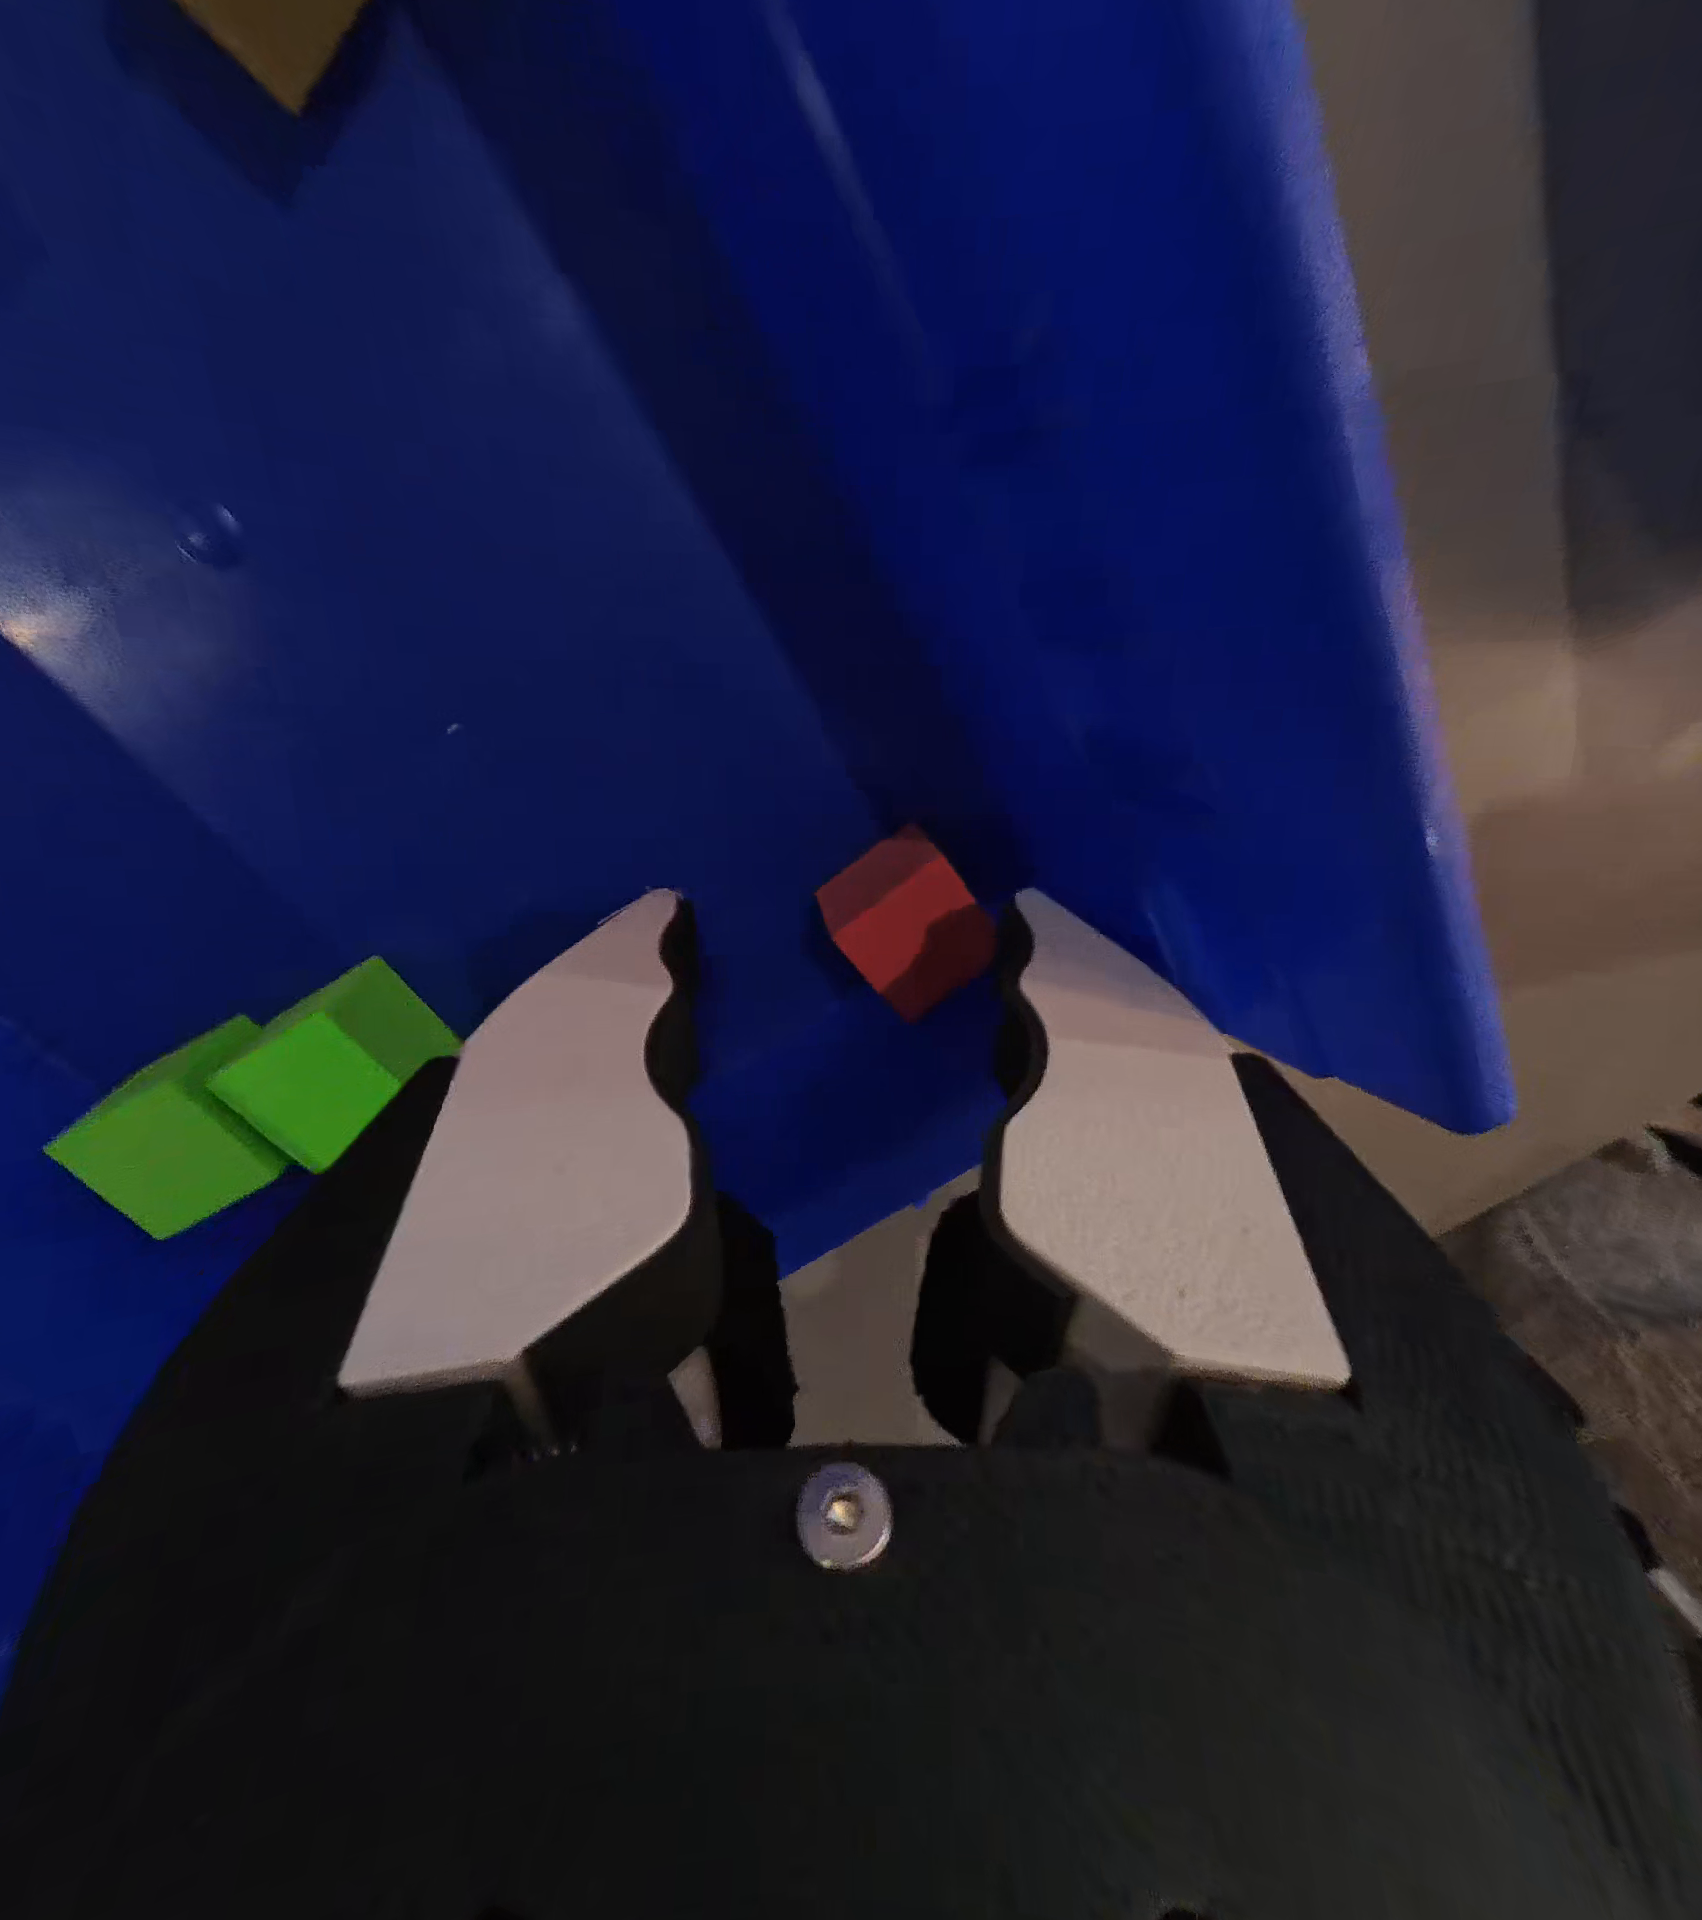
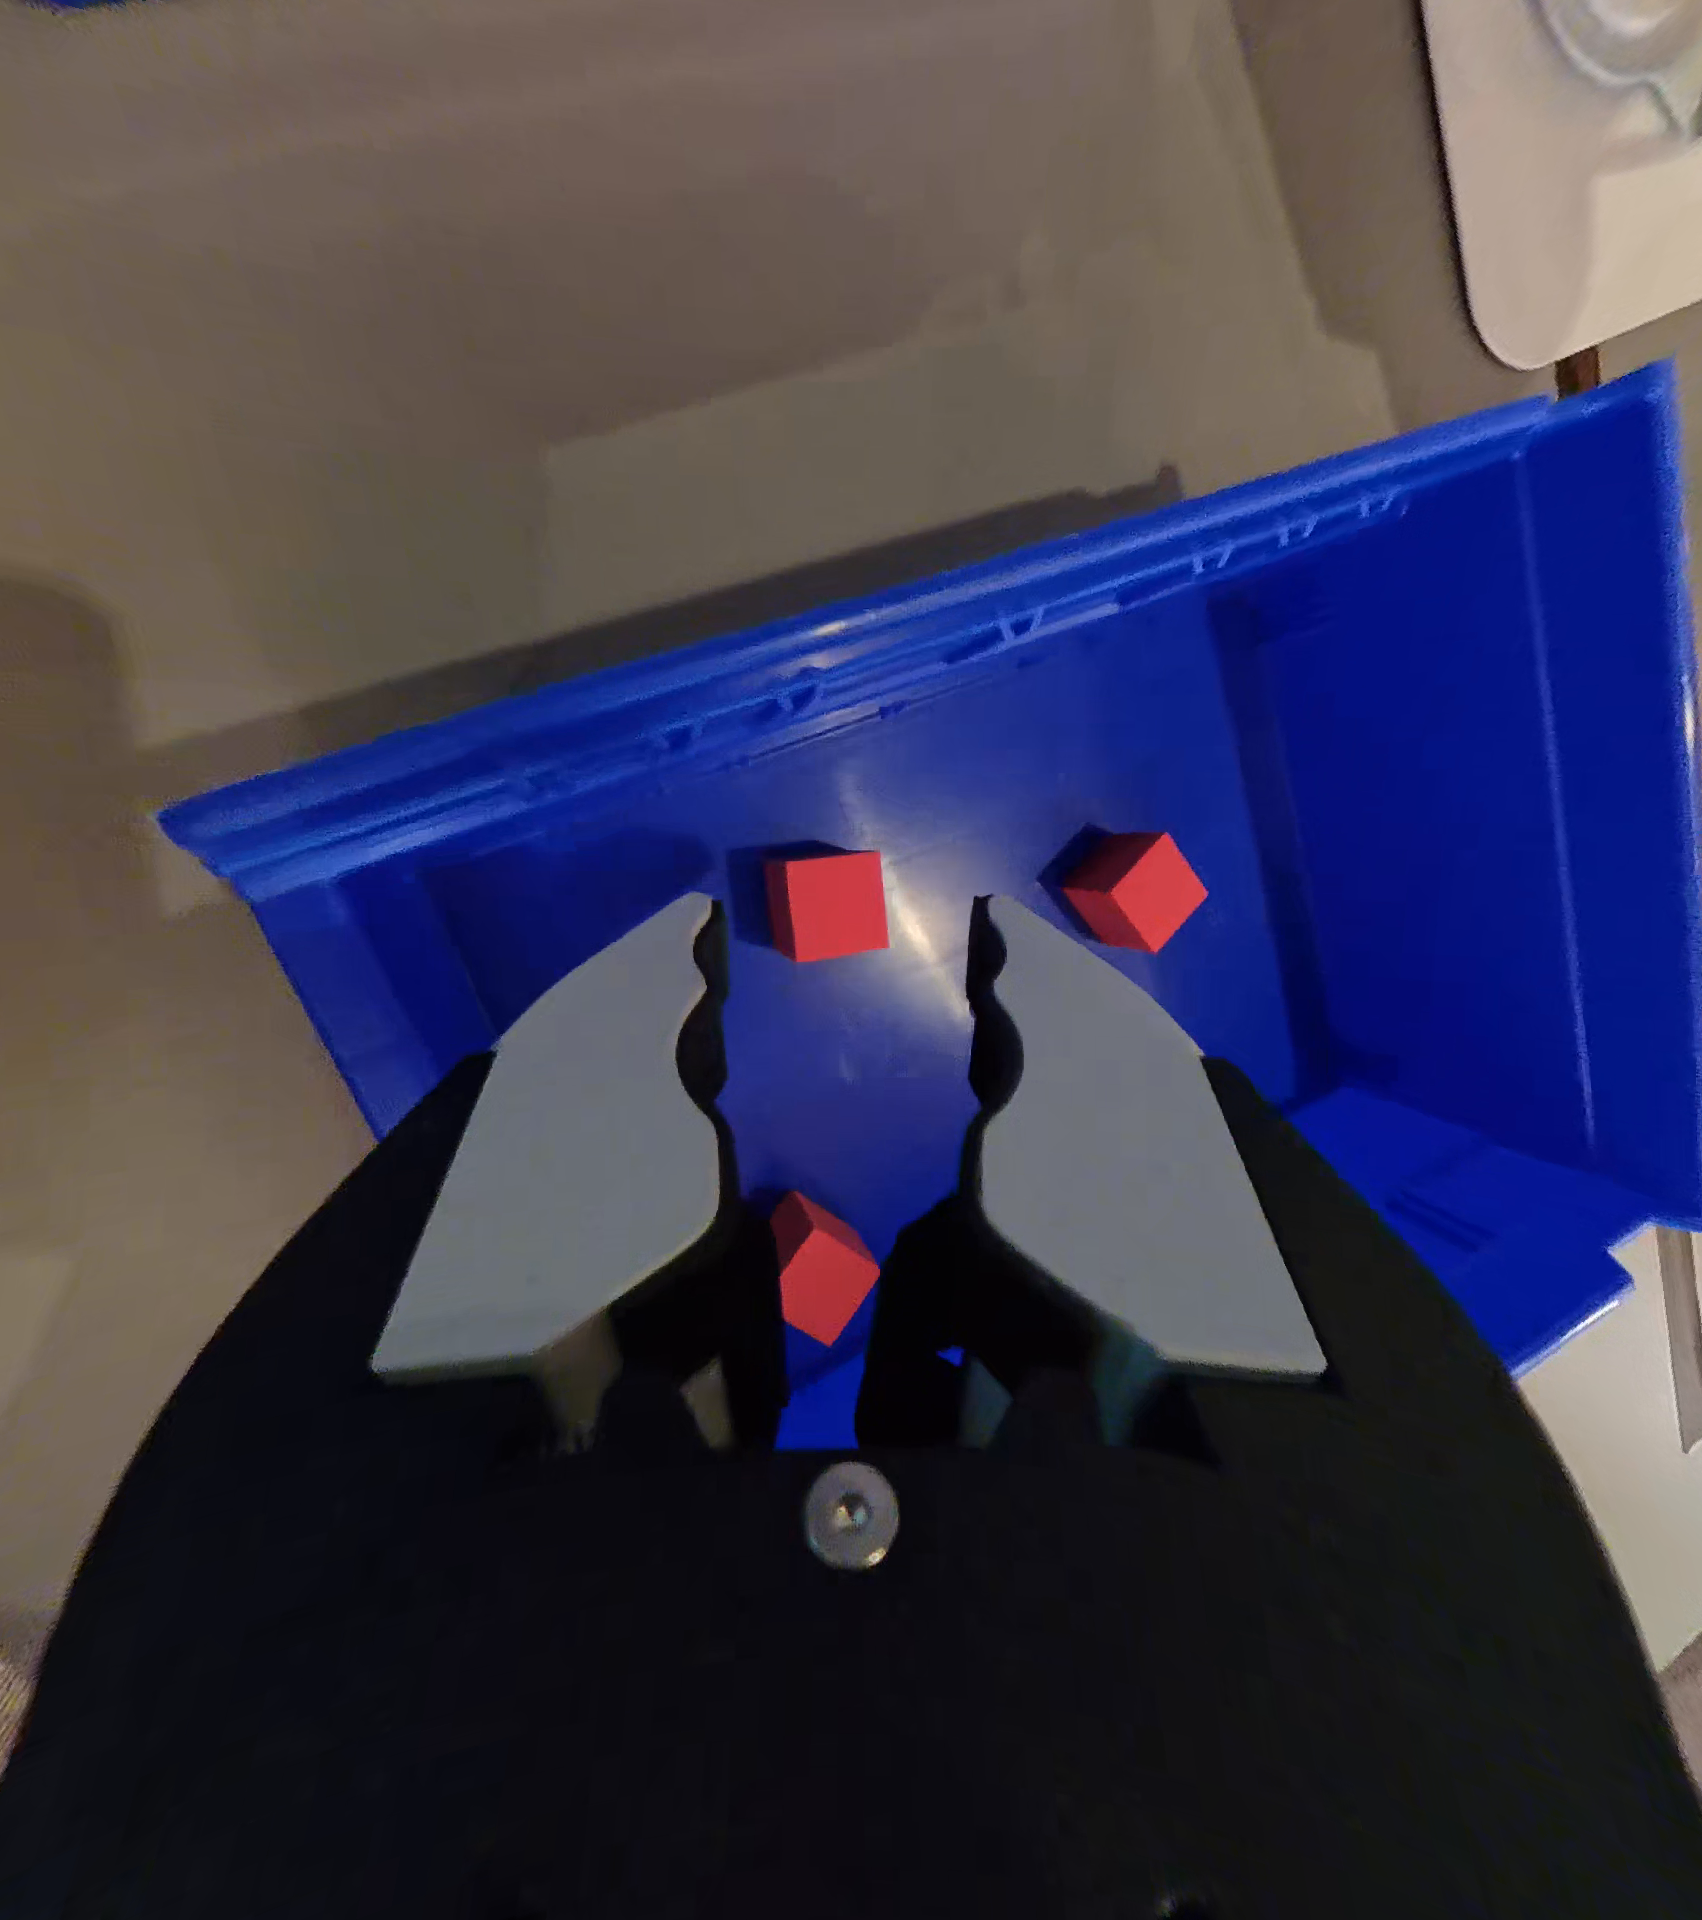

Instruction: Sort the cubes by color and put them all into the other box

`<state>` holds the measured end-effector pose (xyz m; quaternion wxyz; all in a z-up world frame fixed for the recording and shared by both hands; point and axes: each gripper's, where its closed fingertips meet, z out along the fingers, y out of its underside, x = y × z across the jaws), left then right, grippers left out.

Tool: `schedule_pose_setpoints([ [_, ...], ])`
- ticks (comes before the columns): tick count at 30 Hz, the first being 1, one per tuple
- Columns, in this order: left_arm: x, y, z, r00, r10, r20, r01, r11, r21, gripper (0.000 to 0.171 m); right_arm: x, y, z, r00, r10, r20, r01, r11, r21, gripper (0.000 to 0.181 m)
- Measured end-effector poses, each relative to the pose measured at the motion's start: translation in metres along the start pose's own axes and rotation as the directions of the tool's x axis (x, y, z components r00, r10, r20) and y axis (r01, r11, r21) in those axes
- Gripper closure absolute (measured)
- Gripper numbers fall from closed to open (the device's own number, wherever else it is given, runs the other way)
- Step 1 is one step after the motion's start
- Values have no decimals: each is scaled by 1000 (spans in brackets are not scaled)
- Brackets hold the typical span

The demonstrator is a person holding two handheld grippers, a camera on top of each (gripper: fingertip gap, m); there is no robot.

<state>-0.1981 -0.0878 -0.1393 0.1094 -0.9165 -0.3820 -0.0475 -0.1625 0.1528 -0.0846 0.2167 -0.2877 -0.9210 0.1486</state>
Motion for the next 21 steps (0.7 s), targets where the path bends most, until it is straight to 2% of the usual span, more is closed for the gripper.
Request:
schedule_pose_setpoints([
  [6, 5, 11, 12, 996, -87, 14, 88, 996, -20, 111, -2, -5, 3, 1000, -6, -9, 7, 998, 55, 140],
  [9, 6, 12, 19, 994, -111, 14, 111, 993, -33, 119, -2, -5, 1, 1000, -13, -27, 16, 997, 79, 141],
  [11, 8, 12, 19, 993, -118, -12, 118, 993, -27, 135, -3, -7, -4, 999, -17, -47, 22, 994, 106, 142],
  [15, 4, 9, 17, 992, -125, -28, 125, 992, 1, 137, -3, -7, -18, 996, -15, -90, 28, 989, 145, 143],
  [16, 4, 5, 15, 990, -129, -57, 131, 991, 33, 137, -4, -9, -22, 995, -13, -103, 29, 987, 158, 144],
  [19, 8, -10, -5, 961, -129, -246, 175, 969, 177, 138, -10, -22, -38, 990, 0, -144, 37, 966, 255, 144],
  [21, 16, -22, -31, 889, -96, -448, 246, 925, 290, 138, -26, -42, -48, 993, 13, -117, 33, 922, 385, 144],
])
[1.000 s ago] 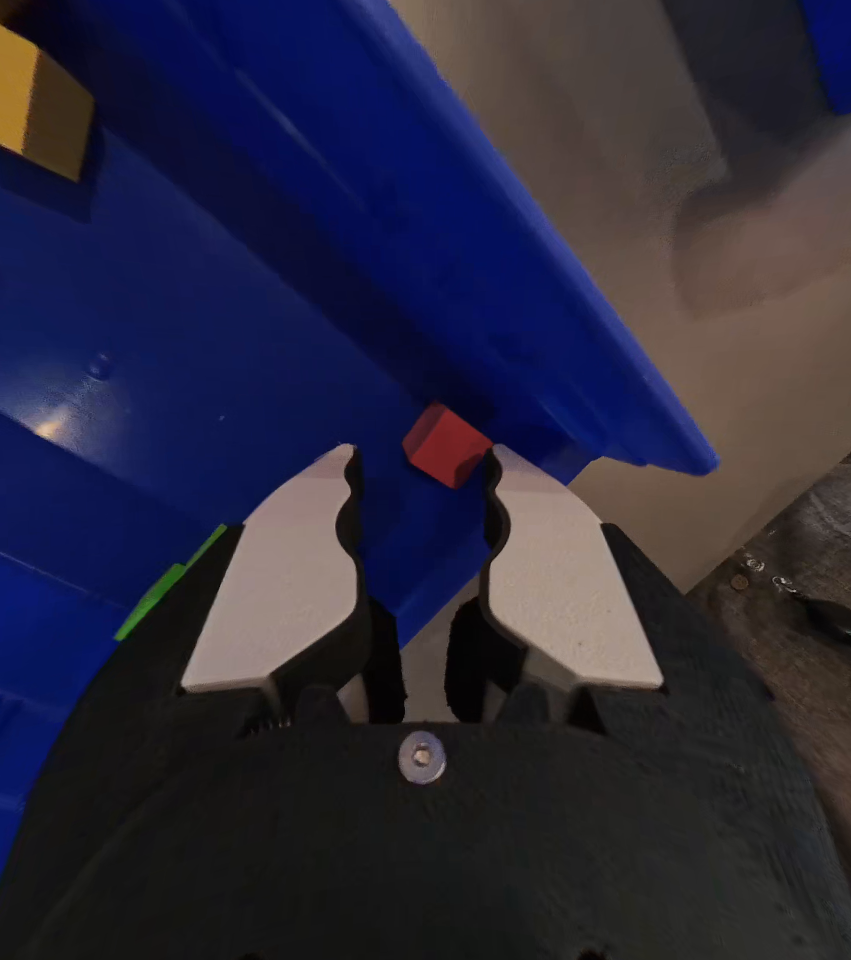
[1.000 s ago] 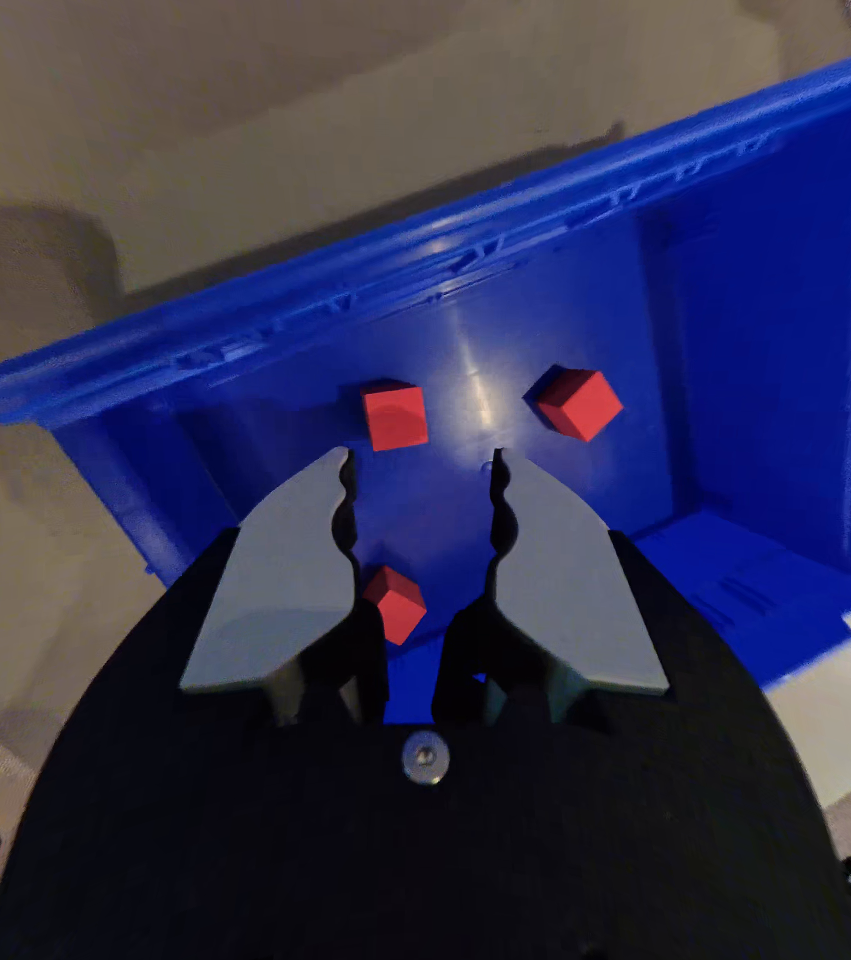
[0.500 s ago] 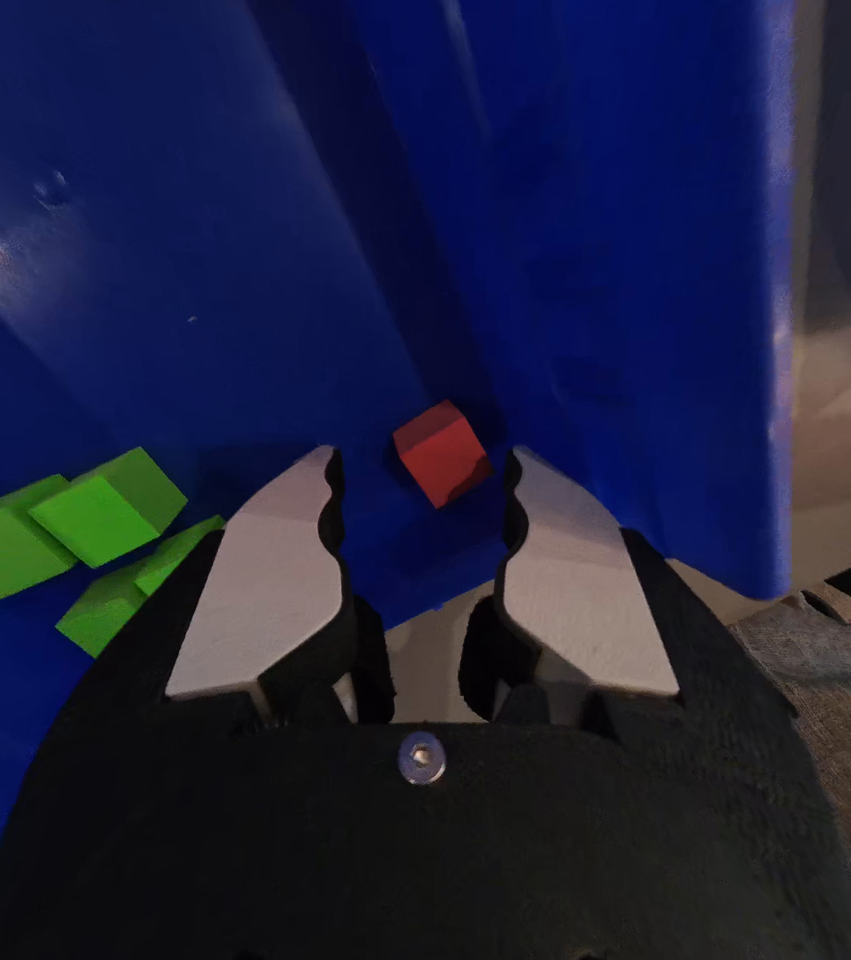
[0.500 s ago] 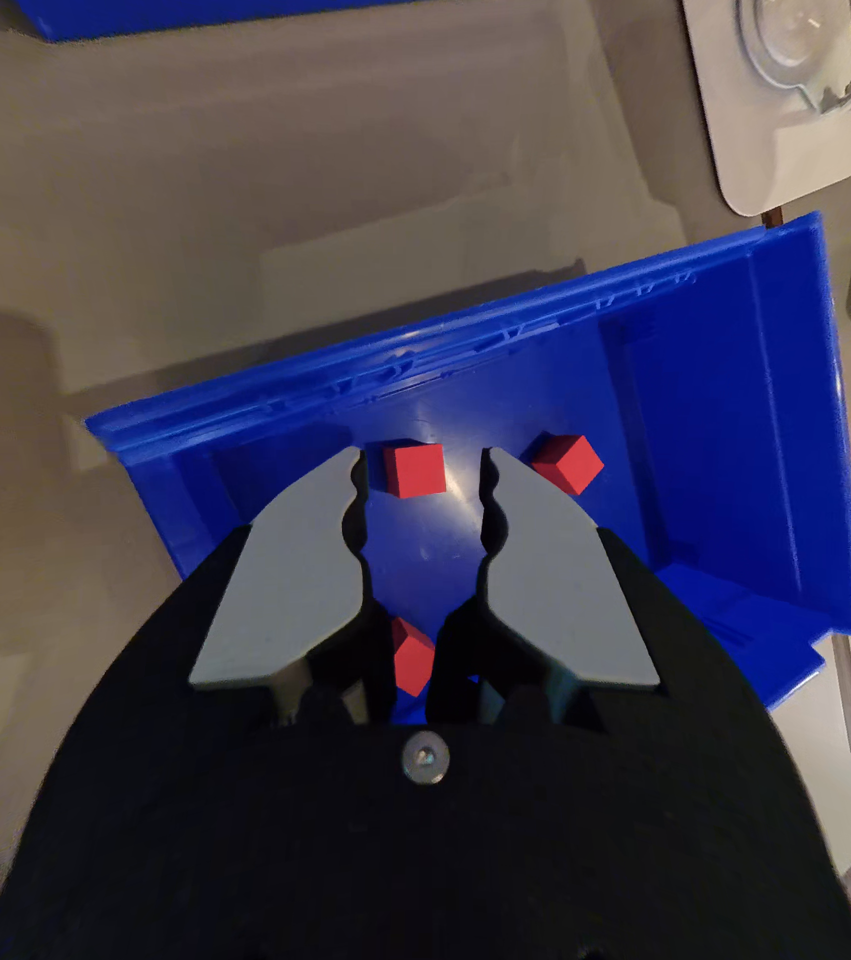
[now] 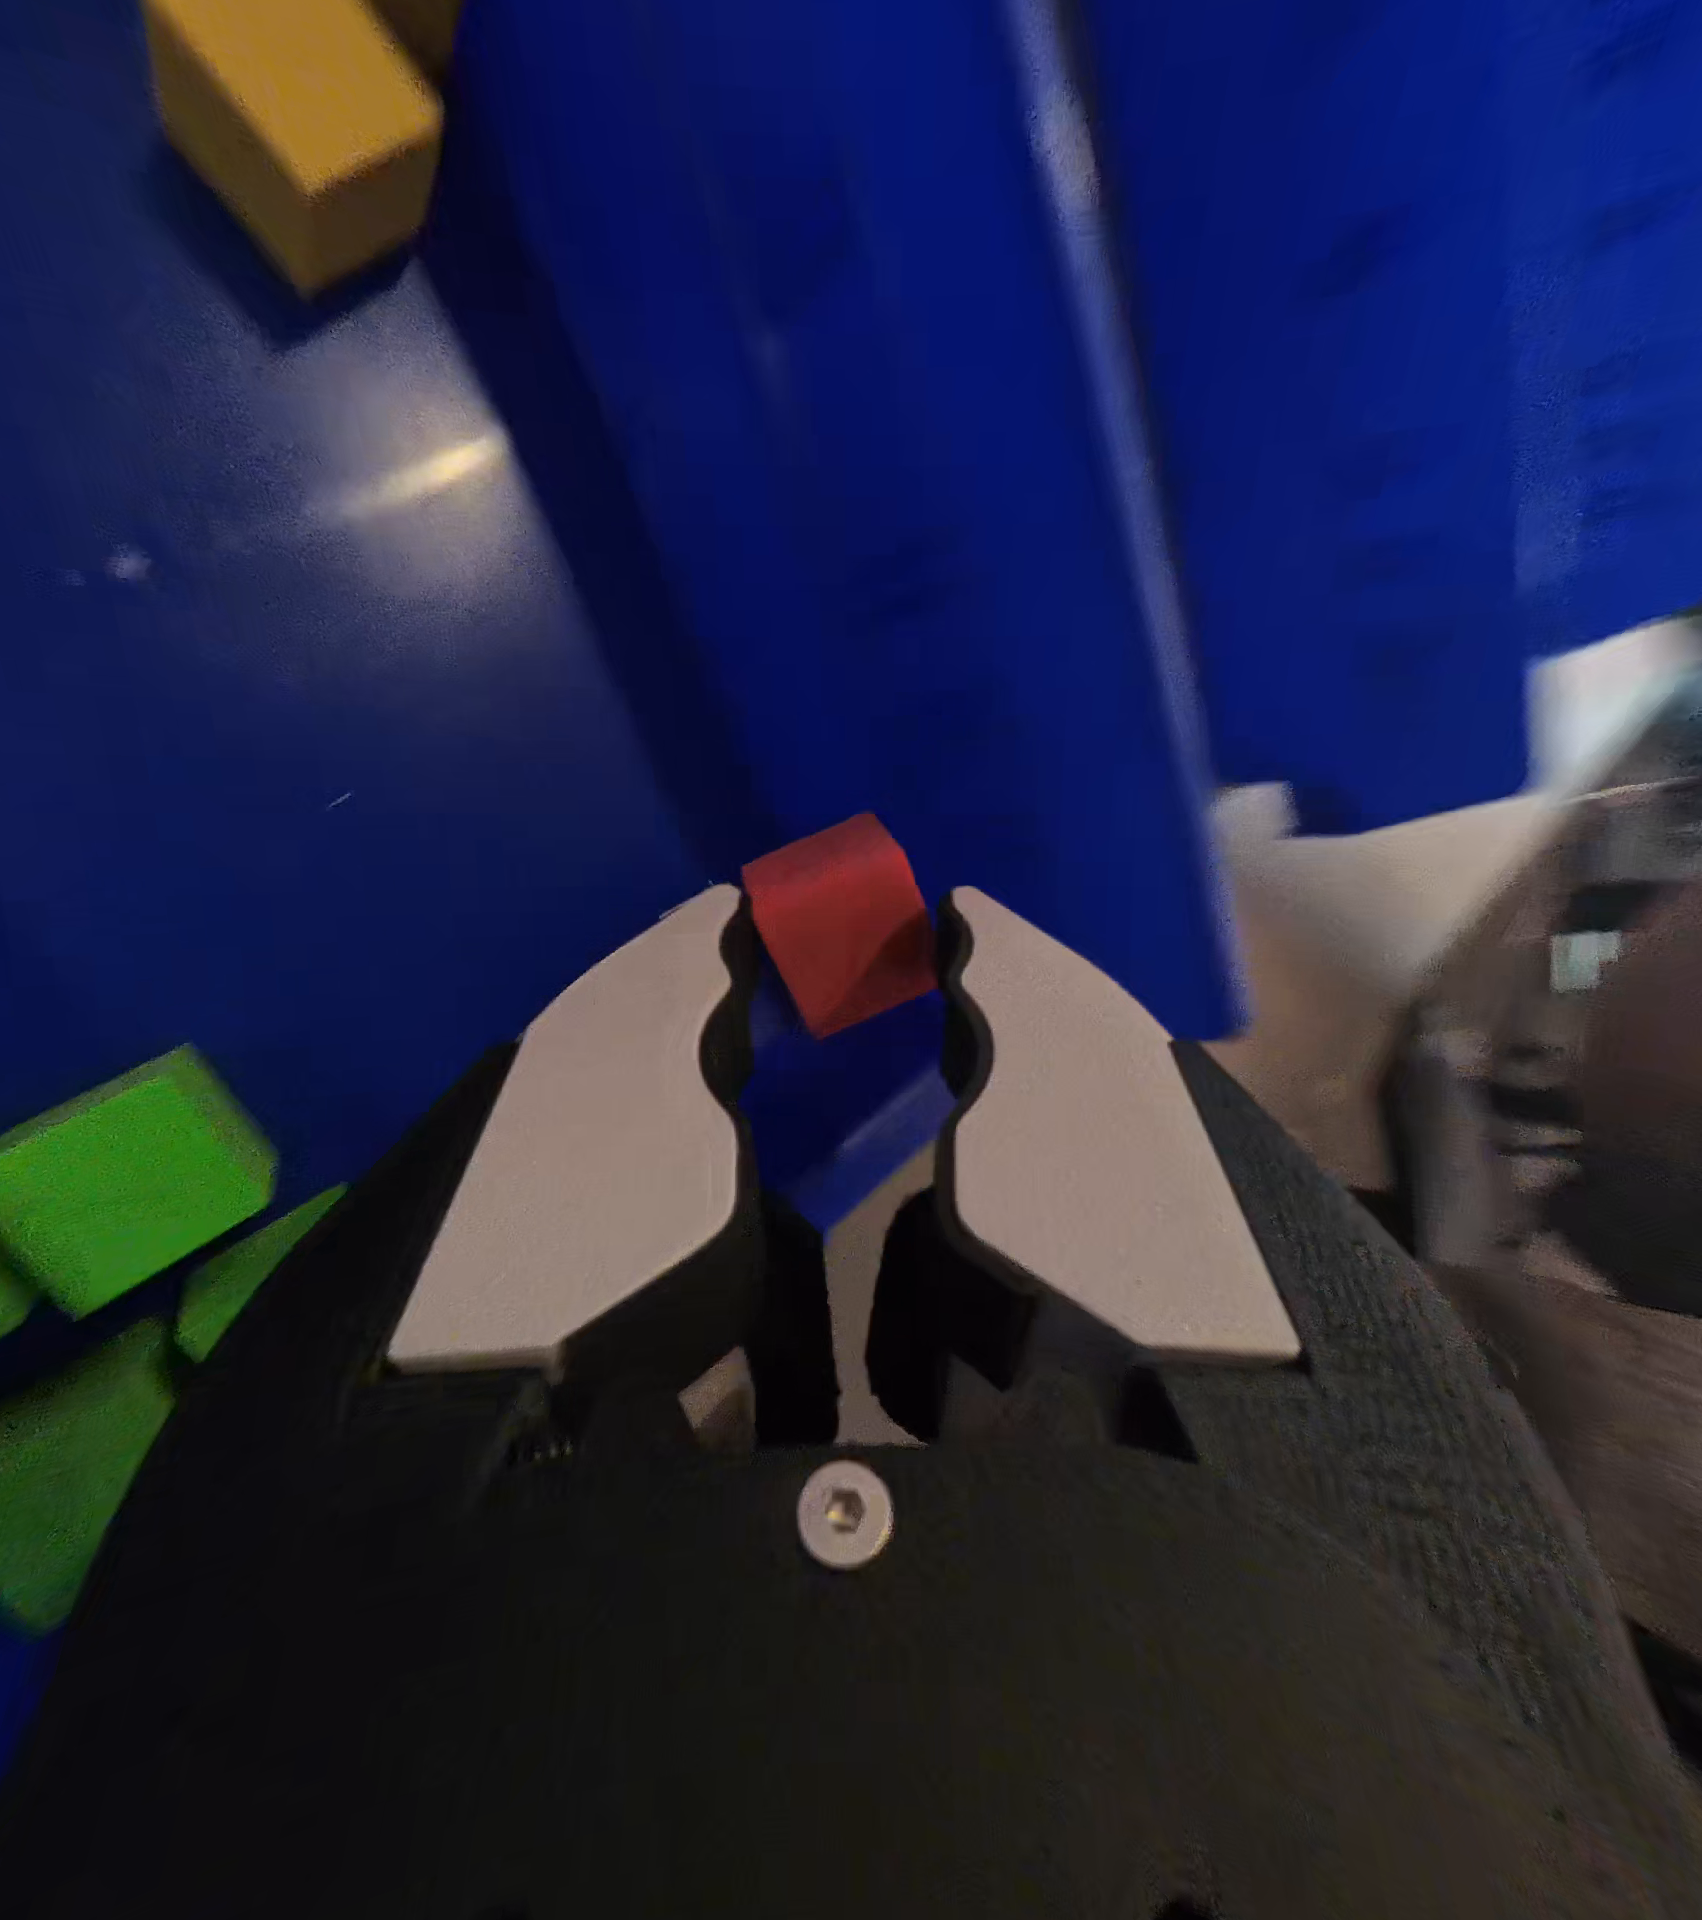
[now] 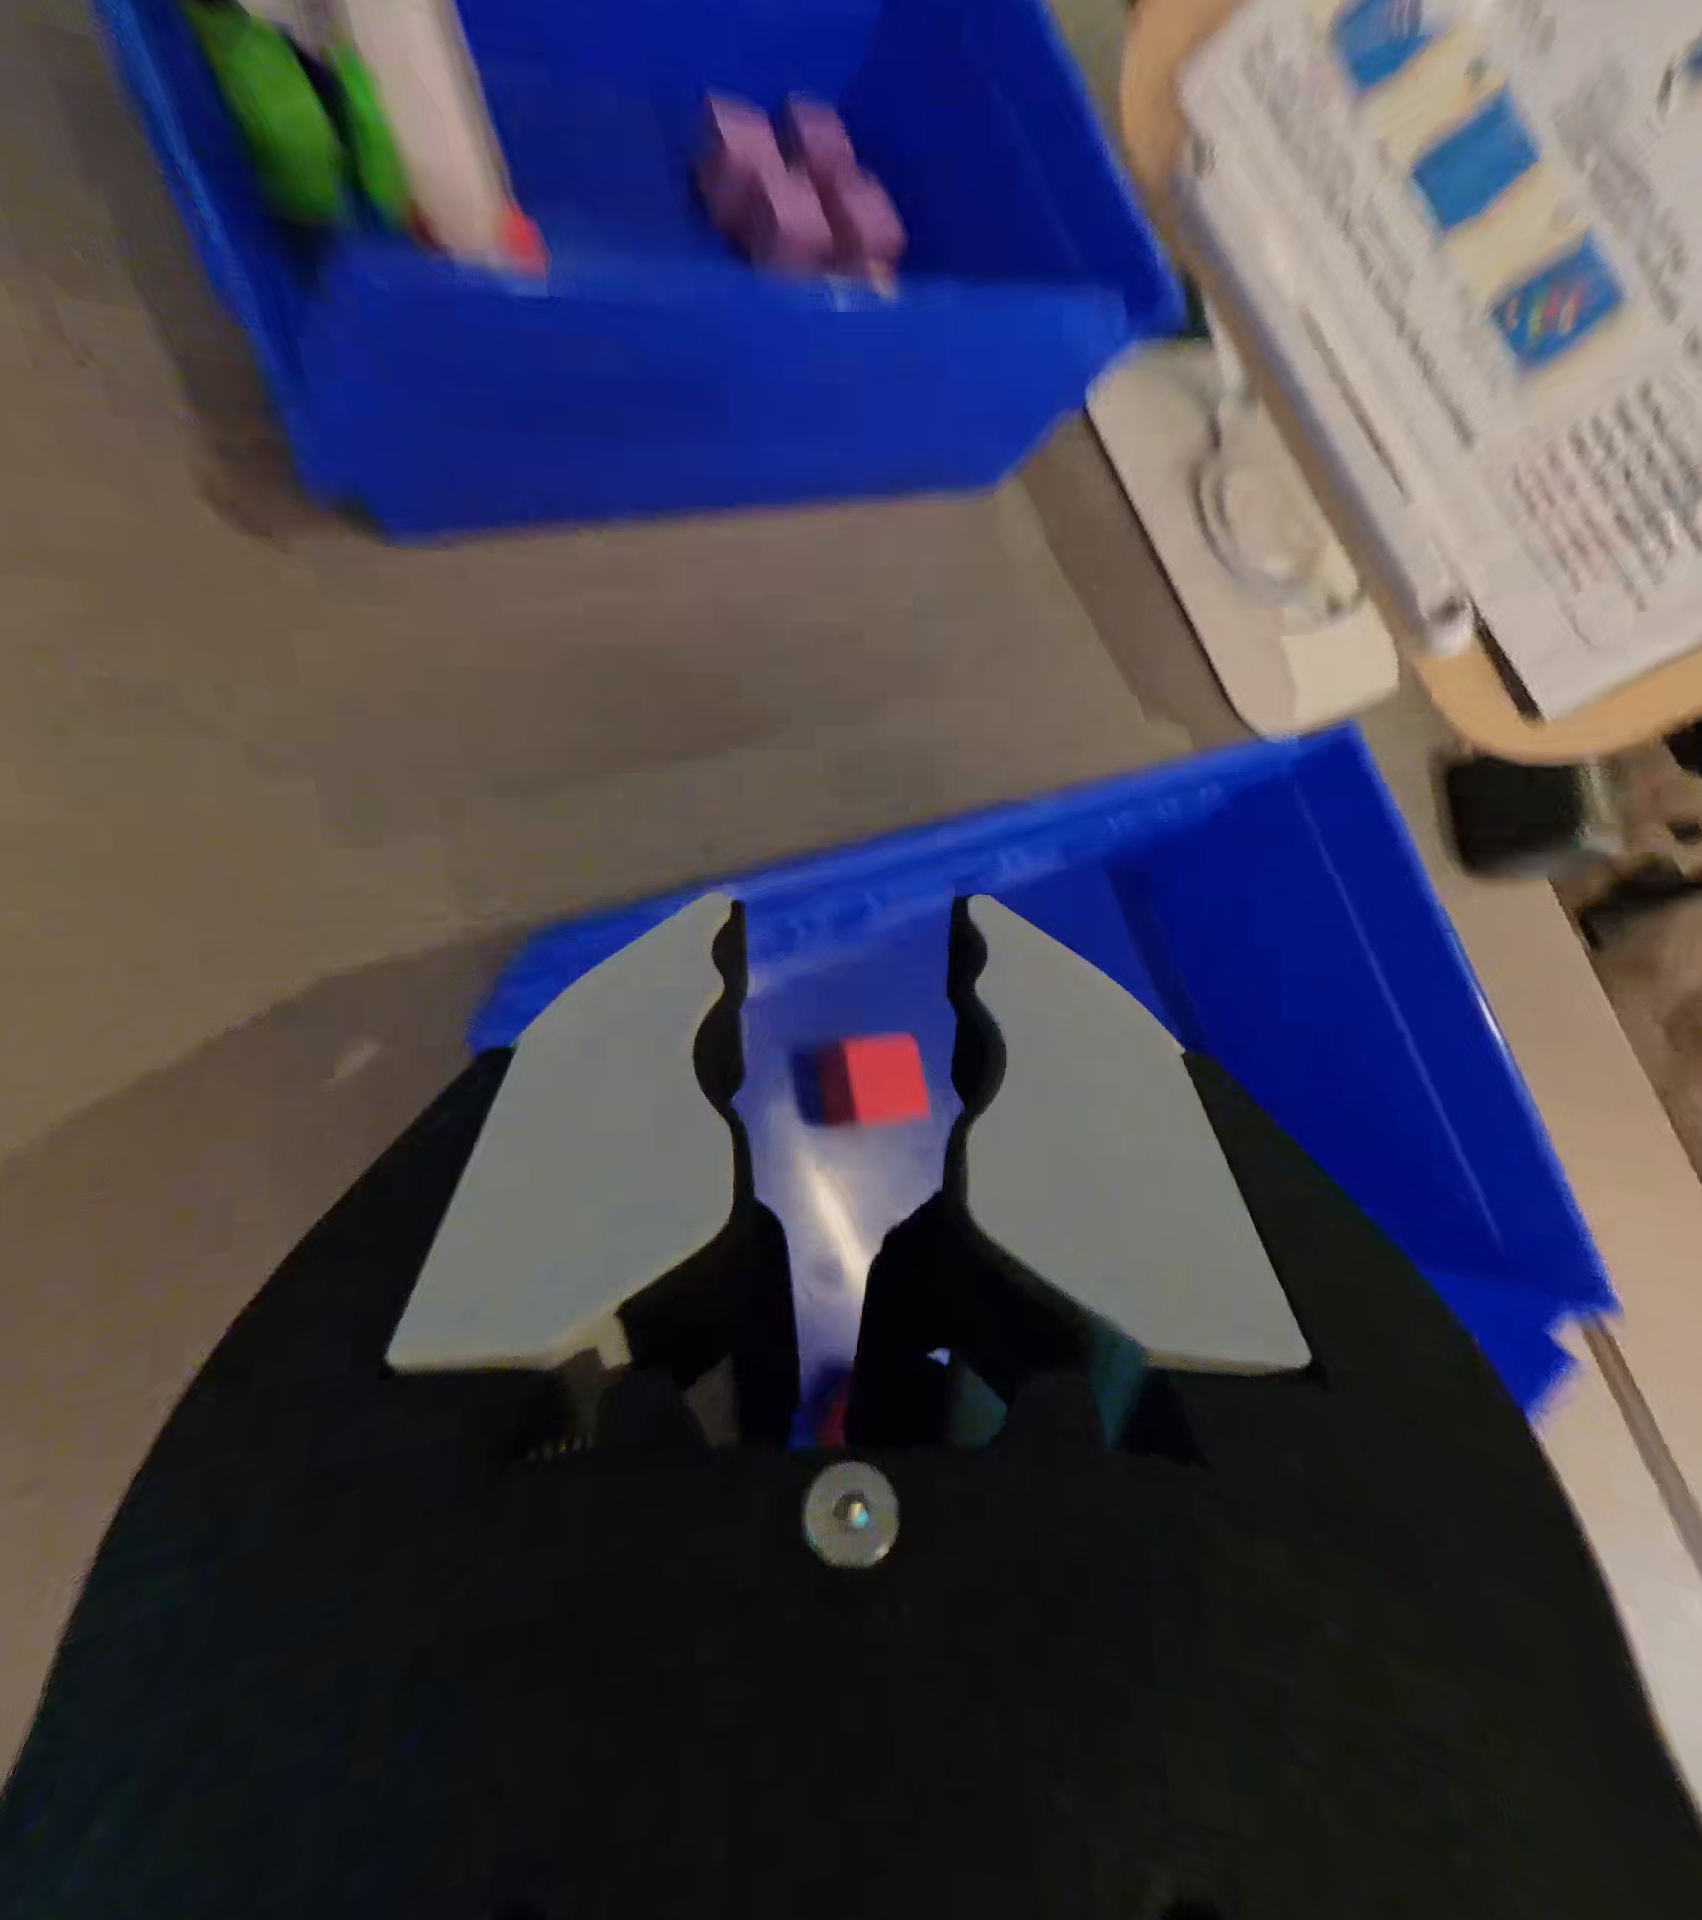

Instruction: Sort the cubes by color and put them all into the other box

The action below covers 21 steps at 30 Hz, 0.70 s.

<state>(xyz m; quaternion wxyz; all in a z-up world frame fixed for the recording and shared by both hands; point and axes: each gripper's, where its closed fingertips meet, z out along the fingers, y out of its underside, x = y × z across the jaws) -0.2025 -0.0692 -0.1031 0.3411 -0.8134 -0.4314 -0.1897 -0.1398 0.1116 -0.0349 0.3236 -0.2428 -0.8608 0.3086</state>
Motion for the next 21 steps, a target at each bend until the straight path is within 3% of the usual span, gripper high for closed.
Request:
schedule_pose_setpoints([
  [2, 25, -15, -21, 972, -8, -236, 41, 990, 135, 138, -23, -25, 1, 997, 31, 63, -41, 988, 149, 144],
  [4, 55, -20, -44, 882, 25, -470, 83, 975, 206, 138, -45, -48, 6, 990, 63, 128, -94, 961, 258, 141],
  [8, 104, -2, -65, 670, 62, -740, 93, 982, 167, 138, -71, -89, 24, 984, 52, 172, -116, 916, 385, 133],
  [13, 137, 18, -73, 523, 76, -849, 40, 993, 114, 138, -92, -134, 25, 978, 4, 207, -108, 865, 489, 132],
  [21, 150, 26, -75, 451, 80, -889, 12, 995, 96, 138, -103, -154, 21, 980, 10, 198, -116, 839, 531, 151],
])
